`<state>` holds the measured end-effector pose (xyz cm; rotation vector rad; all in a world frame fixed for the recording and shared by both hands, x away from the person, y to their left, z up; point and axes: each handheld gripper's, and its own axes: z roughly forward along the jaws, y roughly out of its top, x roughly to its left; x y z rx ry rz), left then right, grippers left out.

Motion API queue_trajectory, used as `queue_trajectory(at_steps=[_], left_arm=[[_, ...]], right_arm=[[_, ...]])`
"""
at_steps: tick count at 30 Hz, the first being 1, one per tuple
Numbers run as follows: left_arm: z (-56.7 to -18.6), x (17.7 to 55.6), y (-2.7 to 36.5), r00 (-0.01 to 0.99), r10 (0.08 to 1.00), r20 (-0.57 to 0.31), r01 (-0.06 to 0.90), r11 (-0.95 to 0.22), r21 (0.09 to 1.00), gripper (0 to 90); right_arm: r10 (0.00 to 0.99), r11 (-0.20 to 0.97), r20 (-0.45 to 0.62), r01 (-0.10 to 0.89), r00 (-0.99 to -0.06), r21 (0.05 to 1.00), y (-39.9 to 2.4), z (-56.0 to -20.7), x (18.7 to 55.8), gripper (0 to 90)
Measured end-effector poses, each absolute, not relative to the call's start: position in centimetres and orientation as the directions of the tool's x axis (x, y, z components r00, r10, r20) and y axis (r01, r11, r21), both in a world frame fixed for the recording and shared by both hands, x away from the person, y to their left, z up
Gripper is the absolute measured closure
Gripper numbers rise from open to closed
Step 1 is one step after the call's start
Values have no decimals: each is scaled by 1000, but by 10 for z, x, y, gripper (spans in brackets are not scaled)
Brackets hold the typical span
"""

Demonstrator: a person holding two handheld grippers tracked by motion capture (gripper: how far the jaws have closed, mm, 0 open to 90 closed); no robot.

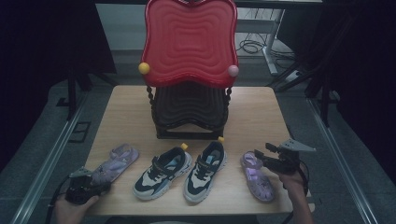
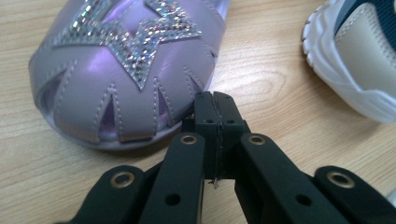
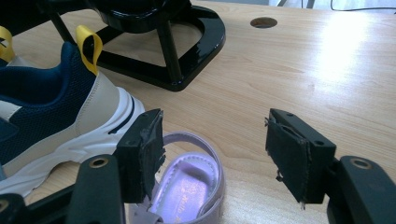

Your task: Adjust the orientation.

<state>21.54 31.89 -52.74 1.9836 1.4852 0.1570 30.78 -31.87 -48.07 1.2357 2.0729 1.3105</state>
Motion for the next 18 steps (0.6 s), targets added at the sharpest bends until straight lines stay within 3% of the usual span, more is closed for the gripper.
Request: queue_trajectory(at_steps=[18], left_arm=[[-525, 239, 355, 297, 903, -311, 841, -94, 532, 887]], right_arm=[[848, 163, 131, 489, -513, 857, -318, -485, 309, 370]])
